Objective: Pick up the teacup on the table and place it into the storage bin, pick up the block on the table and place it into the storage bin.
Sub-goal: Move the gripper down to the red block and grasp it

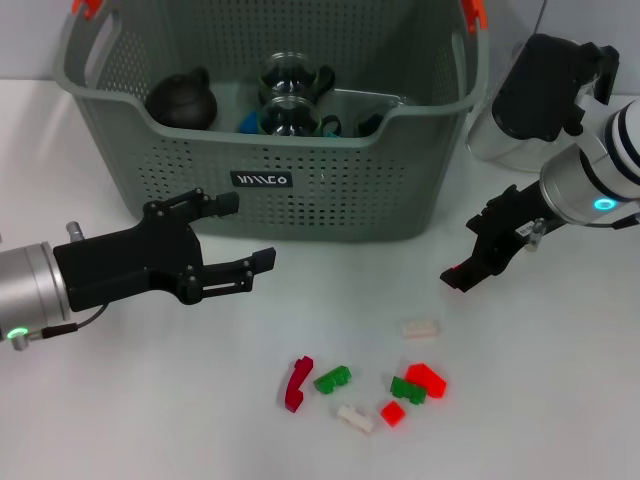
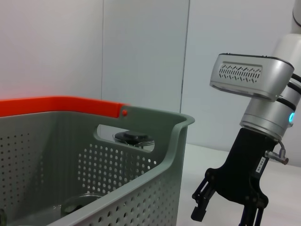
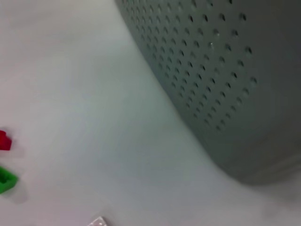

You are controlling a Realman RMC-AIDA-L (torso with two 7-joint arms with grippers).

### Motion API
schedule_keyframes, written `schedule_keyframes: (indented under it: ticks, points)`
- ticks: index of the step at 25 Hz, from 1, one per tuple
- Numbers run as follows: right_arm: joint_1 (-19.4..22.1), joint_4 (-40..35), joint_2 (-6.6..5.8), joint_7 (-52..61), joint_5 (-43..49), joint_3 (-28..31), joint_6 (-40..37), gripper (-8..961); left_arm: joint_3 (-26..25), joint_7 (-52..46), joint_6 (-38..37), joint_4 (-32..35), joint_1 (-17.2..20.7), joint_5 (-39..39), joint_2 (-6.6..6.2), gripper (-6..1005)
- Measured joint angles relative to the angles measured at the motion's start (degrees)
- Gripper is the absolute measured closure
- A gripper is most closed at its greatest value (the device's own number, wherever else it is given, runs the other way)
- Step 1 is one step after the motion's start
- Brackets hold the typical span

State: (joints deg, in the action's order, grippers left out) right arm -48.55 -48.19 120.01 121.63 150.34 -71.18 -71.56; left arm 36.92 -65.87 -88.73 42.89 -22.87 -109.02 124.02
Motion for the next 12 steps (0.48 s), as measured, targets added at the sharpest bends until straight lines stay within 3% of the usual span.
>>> schedule_keyframes:
  ticks: [12]
  points:
    - [-0.22,2.06,0.19,-0.42,0.18,-0.12,2.81,98,0.0,-0.27,0.57,0.0,-0.32,0.0,0.0,137]
